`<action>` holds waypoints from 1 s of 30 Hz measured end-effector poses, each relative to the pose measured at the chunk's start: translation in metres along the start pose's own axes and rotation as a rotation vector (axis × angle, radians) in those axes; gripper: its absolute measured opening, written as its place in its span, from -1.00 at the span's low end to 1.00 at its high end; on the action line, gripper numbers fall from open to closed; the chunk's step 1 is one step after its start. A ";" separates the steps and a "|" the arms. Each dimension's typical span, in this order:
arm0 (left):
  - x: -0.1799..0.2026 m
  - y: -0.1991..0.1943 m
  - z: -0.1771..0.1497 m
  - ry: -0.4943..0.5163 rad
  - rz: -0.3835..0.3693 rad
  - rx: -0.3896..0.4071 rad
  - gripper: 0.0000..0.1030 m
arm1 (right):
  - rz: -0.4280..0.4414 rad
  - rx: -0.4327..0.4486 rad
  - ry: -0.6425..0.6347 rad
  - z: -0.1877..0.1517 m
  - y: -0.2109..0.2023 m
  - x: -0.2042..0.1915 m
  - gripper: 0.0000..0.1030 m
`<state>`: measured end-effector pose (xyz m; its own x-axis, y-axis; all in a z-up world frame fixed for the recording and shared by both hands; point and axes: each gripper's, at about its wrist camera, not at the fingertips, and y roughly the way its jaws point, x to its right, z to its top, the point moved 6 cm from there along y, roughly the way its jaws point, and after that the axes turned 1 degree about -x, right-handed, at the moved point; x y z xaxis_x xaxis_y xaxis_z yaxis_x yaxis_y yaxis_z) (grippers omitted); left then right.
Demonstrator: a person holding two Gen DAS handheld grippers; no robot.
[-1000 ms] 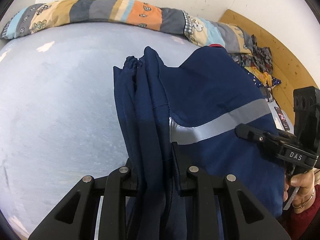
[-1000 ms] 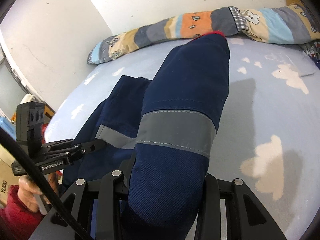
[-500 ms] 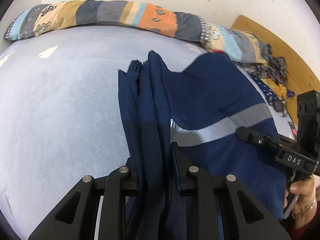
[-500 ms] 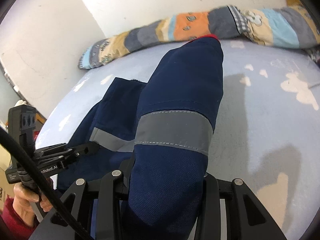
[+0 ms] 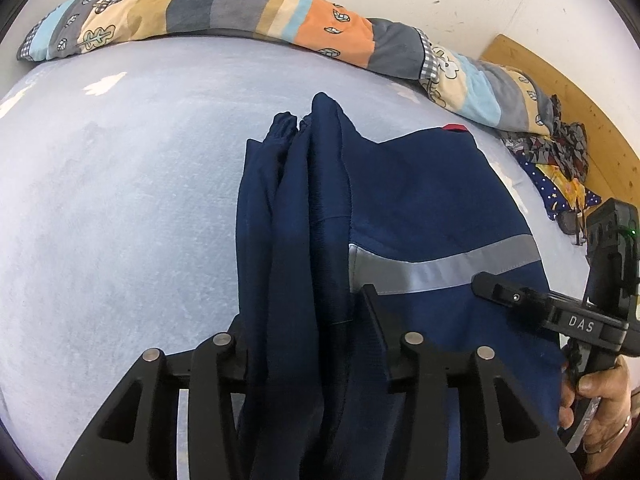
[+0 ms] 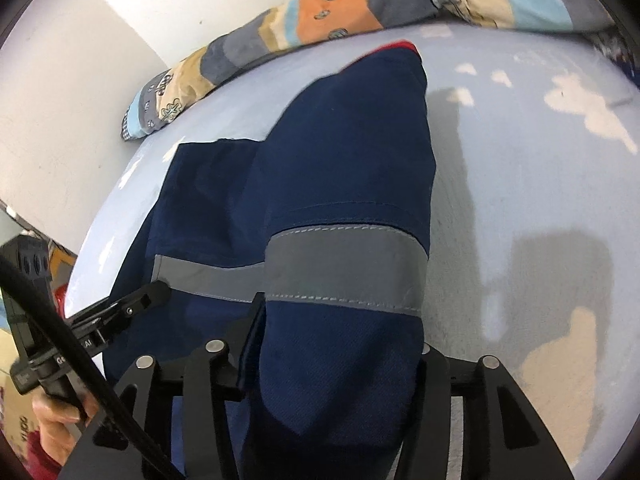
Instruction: Fold large clothes
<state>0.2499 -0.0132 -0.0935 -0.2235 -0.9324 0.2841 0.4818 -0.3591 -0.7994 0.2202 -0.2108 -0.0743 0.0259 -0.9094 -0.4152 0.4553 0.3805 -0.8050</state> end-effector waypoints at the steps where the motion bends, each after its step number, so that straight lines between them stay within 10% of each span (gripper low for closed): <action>1: 0.000 -0.001 -0.001 0.005 0.005 0.003 -0.11 | -0.002 -0.001 0.005 0.000 0.000 0.001 0.07; 30: -0.005 -0.016 -0.002 0.119 0.184 0.064 0.47 | -0.108 -0.020 -0.048 -0.004 -0.022 -0.002 0.26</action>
<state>0.2414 -0.0029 -0.0826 -0.2233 -0.9723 0.0691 0.5754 -0.1887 -0.7958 0.2062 -0.2170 -0.0575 0.0199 -0.9521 -0.3051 0.4400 0.2824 -0.8524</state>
